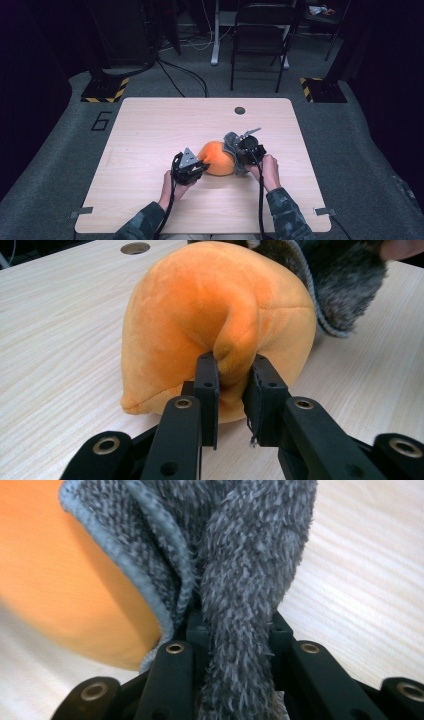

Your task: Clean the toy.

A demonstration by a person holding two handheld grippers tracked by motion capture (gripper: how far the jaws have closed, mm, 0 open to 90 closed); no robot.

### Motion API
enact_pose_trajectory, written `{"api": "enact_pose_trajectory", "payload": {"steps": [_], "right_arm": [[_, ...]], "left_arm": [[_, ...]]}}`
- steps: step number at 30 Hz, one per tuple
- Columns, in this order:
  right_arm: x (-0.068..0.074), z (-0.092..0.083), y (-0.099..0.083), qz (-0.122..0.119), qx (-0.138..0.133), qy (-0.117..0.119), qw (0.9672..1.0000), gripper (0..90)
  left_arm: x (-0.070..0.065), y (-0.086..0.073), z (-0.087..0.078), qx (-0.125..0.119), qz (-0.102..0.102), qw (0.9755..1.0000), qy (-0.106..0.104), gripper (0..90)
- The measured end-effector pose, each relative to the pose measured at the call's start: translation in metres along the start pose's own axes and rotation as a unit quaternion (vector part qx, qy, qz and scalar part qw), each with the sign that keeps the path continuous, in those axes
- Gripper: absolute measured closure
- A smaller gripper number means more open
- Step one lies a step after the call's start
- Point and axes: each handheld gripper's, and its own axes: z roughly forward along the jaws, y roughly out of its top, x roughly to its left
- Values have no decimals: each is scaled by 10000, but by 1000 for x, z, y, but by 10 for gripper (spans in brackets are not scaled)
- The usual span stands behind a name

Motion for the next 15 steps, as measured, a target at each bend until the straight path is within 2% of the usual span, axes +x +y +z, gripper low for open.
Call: {"api": "enact_pose_trajectory", "payload": {"steps": [2, 3, 5, 7, 8, 11, 13, 14, 15], "right_arm": [[-3, 3, -2, 44, 31, -6, 10000, 726], [-10, 12, -7, 210, 196, -55, 9996, 725], [-14, 20, -12, 313, 274, -94, 9991, 725], [-21, 37, -20, 376, 608, -91, 9974, 721], [-22, 40, -22, 509, 507, -20, 9974, 722], [-24, 38, -19, 509, 536, 7, 9973, 722], [-23, 28, -16, 409, 453, -44, 9981, 722], [-23, 24, -13, 430, 459, -39, 9980, 722], [-24, 18, -11, 457, 352, 25, 9983, 722]], "left_arm": [[0, 0, 0, 7, 8, 10000, 1, 768], [0, 0, 0, -2, -10, 10000, 10, 768], [1, -1, 0, -2, -11, 10000, 8, 766], [2, -2, -1, -7, -29, 10000, -6, 763], [2, -2, -1, -24, -36, 10000, 2, 762], [3, -2, -1, -23, -24, 10000, 2, 760], [2, -2, -1, -24, -21, 10000, 16, 760], [2, -2, -1, -9, -18, 10000, 17, 759], [2, -2, -1, -2, -12, 10000, 23, 757]]}}
